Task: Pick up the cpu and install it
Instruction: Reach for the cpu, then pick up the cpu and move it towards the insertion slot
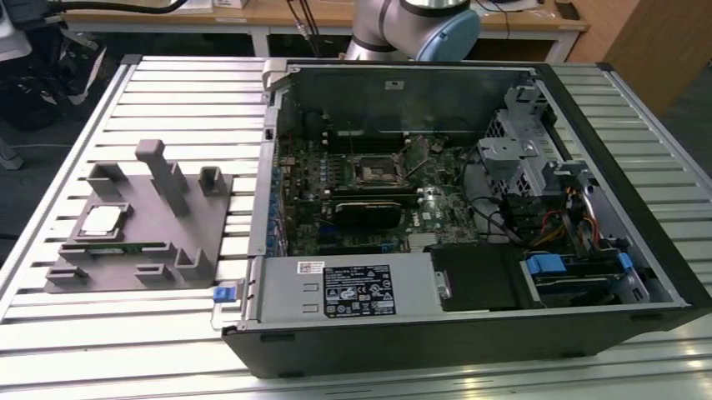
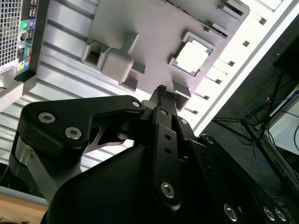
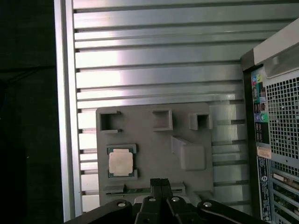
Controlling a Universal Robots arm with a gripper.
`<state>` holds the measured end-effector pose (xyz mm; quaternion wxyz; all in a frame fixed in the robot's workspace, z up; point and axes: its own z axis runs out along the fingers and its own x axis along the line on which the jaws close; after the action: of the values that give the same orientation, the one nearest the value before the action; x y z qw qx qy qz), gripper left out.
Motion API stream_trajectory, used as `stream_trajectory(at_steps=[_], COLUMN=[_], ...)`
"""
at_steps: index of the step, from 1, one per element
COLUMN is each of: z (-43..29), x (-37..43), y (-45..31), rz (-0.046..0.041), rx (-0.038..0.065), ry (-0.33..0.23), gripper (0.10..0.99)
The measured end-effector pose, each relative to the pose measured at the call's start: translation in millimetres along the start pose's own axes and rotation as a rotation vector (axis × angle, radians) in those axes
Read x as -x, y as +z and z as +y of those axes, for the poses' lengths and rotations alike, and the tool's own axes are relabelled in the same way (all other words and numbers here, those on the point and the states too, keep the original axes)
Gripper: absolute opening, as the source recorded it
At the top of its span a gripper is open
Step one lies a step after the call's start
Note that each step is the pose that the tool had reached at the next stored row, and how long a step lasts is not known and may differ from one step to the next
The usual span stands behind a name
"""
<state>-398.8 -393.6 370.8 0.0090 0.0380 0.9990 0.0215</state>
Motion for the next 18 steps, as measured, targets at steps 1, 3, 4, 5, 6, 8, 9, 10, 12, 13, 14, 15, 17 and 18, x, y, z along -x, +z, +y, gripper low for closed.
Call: stream_trajectory(at_steps=[1,3,4,5,6,8,9,10,12,13,14,15,17,18], z=[-0.3,-0.8,-1.1,-1.4,-1.6,-2.2,-2.5,-2.7,-3.3,-3.5,-3.6,-3.7,-3.8,-3.8], x=[-3.5,-10.8,-14.5,-18.4,-22.2,-29.6,-33.3,-36.8,-43.2,-45.5,-47.4,-48.7,-49.7,-49.7], y=[0.1,0.4,0.6,0.7,0.9,1.2,1.4,1.5,1.9,2.0,2.0,2.1,2.4,2.5], rz=[-0.0001,-0.0001,-0.0001,-0.0002,-0.0001,-0.0001,-0.0001,-0.0001,-0.0002,-0.0001,-0.0001,-0.0001,-0.0001,0.0004], rx=[0.000,0.000,0.000,0.000,0.000,0.000,0.000,0.000,0.000,0.000,0.000,0.000,0.000,0.000], ry=[0.000,0.000,0.000,0.000,0.000,0.000,0.000,0.000,0.000,0.000,0.000,0.000,0.000,0.000], gripper=[0.106,0.106,0.106,0.106,0.106,0.106,0.106,0.106,0.106,0.106,0.106,0.106,0.106,0.106])
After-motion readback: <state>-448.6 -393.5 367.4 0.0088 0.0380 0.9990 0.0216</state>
